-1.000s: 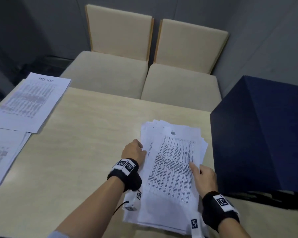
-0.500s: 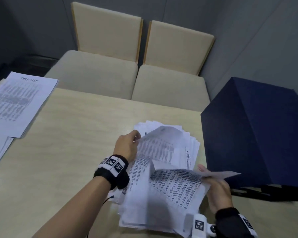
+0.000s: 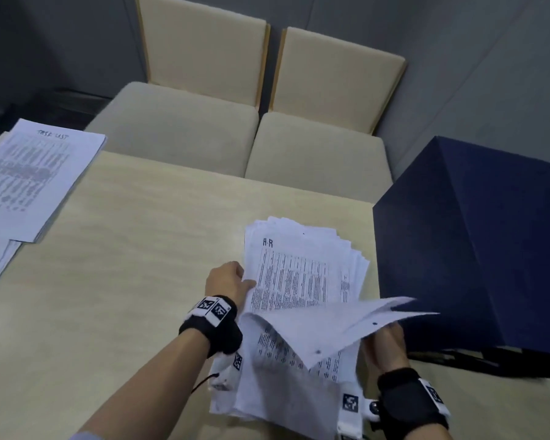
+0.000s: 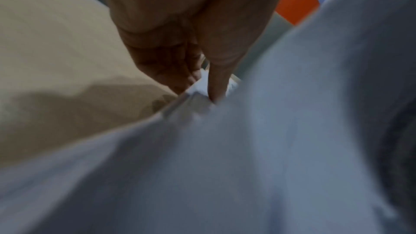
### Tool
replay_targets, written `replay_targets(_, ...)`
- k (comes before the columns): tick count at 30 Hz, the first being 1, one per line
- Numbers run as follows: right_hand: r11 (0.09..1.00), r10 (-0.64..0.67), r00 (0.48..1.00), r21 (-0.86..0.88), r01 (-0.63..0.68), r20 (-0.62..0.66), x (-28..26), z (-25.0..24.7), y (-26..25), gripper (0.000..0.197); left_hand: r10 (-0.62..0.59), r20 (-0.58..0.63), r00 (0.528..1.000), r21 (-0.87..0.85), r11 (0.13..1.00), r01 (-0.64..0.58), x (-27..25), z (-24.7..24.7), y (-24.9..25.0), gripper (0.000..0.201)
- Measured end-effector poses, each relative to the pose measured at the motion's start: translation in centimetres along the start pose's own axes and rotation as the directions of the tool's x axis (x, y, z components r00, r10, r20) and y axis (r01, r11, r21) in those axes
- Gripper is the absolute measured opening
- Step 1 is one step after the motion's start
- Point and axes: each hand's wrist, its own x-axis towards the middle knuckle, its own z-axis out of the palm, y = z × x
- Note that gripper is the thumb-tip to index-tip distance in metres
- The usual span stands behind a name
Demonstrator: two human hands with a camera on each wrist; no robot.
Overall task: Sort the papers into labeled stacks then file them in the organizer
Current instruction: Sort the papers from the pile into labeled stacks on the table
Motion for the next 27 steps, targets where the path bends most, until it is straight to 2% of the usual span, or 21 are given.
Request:
replay_targets(2,1.0,-0.007,0.997,0.026,0.005,0.07,0.0,0.0,0.2,0.026,0.026,-0.012,1.0,0.109,0.994,-0.025,0.5,-0.6,-0.1,0.029)
replay_targets(3,0.999,-0.01,0.995,0.037,0.007,0.099,-0.1,0.0,0.2,0.028,0.048,-0.009,0.999,0.214,0.976,-0.045,0.7,-1.2,0.0,0.023)
replay_targets(5,0.999,-0.021,0.992,0.049,0.015,0.124,0.0,0.1,0.2,0.03,0.1,-0.028,0.995,0.397,0.914,-0.081,0.5,-2.5,0.4,0.025)
replay_targets(7,0.996,-0.033,0.984,0.082,0.019,0.174,-0.2,0.5,-0.4,0.018,0.182,-0.065,0.981,0.432,0.892,-0.136,0.1,-3.8,0.8,0.031)
replay_targets(8,0.994,-0.028,0.976,0.106,0.005,0.214,-0.3,0.8,-0.6,0.009,0.221,-0.091,0.971,0.386,0.907,-0.171,-0.1,-4.4,1.0,0.033)
replay_targets(9,0.992,-0.022,0.971,0.123,-0.008,0.237,-0.2,0.9,-0.7,0.011,0.271,-0.114,0.956,0.306,0.925,-0.226,-0.3,-4.9,1.0,0.033)
replay_targets(11,0.99,0.019,0.963,0.132,-0.057,0.267,0.5,0.8,-0.6,0.027,0.33,-0.078,0.941,0.008,0.944,-0.331,-0.5,-5.4,0.9,0.036)
replay_targets(12,0.986,0.051,0.961,0.138,-0.091,0.271,0.7,0.9,-0.8,0.032,0.345,-0.02,0.939,-0.223,0.913,-0.34,-0.7,-5.5,1.0,0.038)
replay_targets(13,0.98,0.074,0.956,0.155,-0.122,0.283,1.0,0.9,-0.9,0.037,0.351,0.044,0.935,-0.45,0.843,-0.295,-1.0,-5.4,1.0,0.035)
replay_targets(14,0.976,0.084,0.953,0.171,-0.138,0.291,0.9,1.0,-1.2,0.038,0.363,0.117,0.925,-0.623,0.751,-0.216,-1.0,-5.3,0.9,0.026)
replay_targets(15,0.974,0.075,0.956,0.184,-0.131,0.284,0.8,1.1,-1.4,0.035,0.378,0.161,0.912,-0.699,0.696,-0.165,-1.2,-5.1,1.1,0.017)
replay_targets(16,0.981,0.05,0.966,0.171,-0.095,0.253,0.7,1.0,-1.4,0.027,0.378,0.183,0.907,-0.726,0.674,-0.135,-1.1,-4.8,0.9,0.019)
replay_targets(17,0.989,0.012,0.977,0.142,-0.043,0.212,0.5,0.9,-1.4,0.015,0.368,0.181,0.912,-0.709,0.692,-0.138,-1.0,-4.5,0.9,0.016)
replay_targets(18,0.994,-0.015,0.984,0.11,-0.004,0.175,0.1,0.9,-1.7,0.012,0.356,0.159,0.921,-0.705,0.694,-0.146,-0.7,-4.0,0.7,0.011)
replay_targets(19,0.997,-0.043,0.989,0.071,0.034,0.142,0.0,0.7,-1.5,0.02,0.344,0.134,0.929,-0.673,0.72,-0.17,-0.8,-3.8,0.7,0.025)
replay_targets(20,0.997,-0.058,0.991,0.049,0.053,0.123,0.0,0.4,-1.3,0.028,0.336,0.123,0.934,-0.672,0.721,-0.17,-0.5,-3.3,0.4,0.034)
replay_targets(21,0.998,-0.063,0.992,0.031,0.06,0.105,-0.1,0.4,-1.3,0.029,0.324,0.131,0.937,-0.672,0.724,-0.156,-0.5,-3.1,0.3,0.037)
replay_targets(23,0.996,-0.049,0.994,0.075,0.042,0.101,-0.2,0.2,-1.4,0.009,0.303,0.125,0.945,-0.687,0.713,-0.138,-0.3,-2.7,-0.1,0.041)
replay_targets(24,0.994,-0.054,0.995,0.104,0.045,0.079,-0.2,0.2,-1.5,0.017,0.267,0.104,0.958,-0.699,0.704,-0.121,0.0,-2.3,-0.4,0.04)
replay_targets(26,0.987,-0.069,0.996,0.147,0.06,0.057,-0.2,-0.1,-1.4,0.036,0.187,0.012,0.982,-0.653,0.746,-0.134,0.7,-1.8,-0.9,0.035)
replay_targets(27,0.984,-0.066,0.996,0.167,0.056,0.055,-0.1,-0.4,-1.5,0.038,0.158,-0.025,0.987,-0.617,0.775,-0.14,0.8,-1.9,-1.0,0.03)
